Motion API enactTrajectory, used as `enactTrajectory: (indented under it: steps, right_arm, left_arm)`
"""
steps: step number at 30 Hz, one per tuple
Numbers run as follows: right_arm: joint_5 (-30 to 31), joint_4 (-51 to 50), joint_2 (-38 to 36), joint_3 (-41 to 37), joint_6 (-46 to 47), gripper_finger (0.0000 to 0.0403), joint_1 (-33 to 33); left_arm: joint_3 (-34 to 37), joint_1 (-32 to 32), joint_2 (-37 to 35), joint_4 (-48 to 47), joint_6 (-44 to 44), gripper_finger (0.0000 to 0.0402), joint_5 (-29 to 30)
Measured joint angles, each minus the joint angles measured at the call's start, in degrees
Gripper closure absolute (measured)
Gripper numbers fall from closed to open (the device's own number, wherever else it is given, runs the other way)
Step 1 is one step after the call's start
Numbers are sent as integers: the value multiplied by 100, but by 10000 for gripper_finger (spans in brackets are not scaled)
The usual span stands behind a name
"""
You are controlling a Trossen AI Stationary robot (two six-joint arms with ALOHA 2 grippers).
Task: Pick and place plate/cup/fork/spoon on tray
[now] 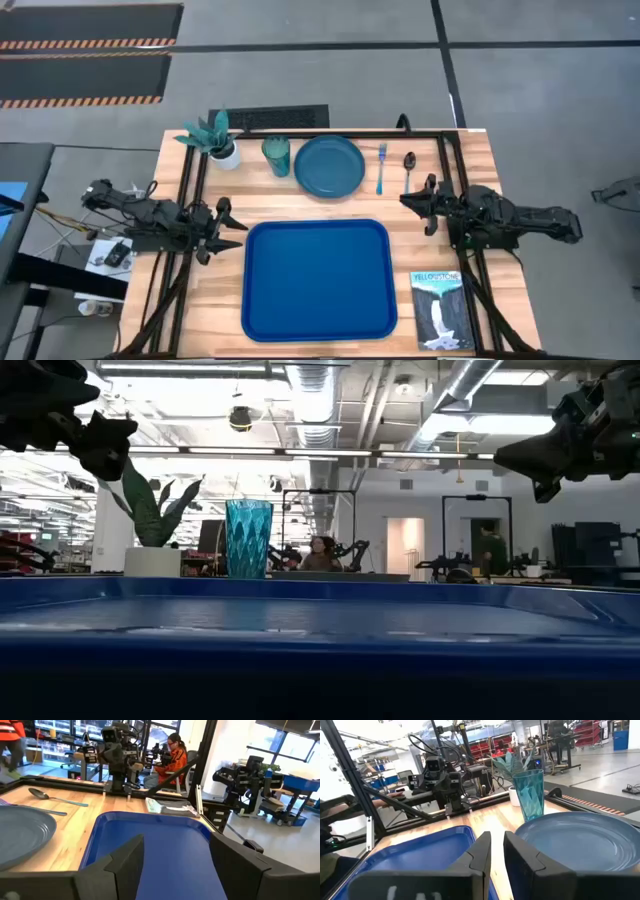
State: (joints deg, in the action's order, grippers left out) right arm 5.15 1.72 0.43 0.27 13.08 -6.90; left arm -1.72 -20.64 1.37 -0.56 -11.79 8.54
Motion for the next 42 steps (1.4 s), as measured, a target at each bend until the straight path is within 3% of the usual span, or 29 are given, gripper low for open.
enactTrajectory:
  steps: [27, 35, 42]
  right_arm:
    - [2, 0, -2, 0, 0, 326, 0]
    - [2, -1, 0, -1, 0, 326, 0]
    - [1, -2, -1, -1, 0, 326, 0]
  left_arm:
    - [0, 0, 0, 0, 0, 189, 0]
    - [0, 0, 0, 0, 351, 189, 23]
    - [-4, 0, 0, 101, 170, 189, 969]
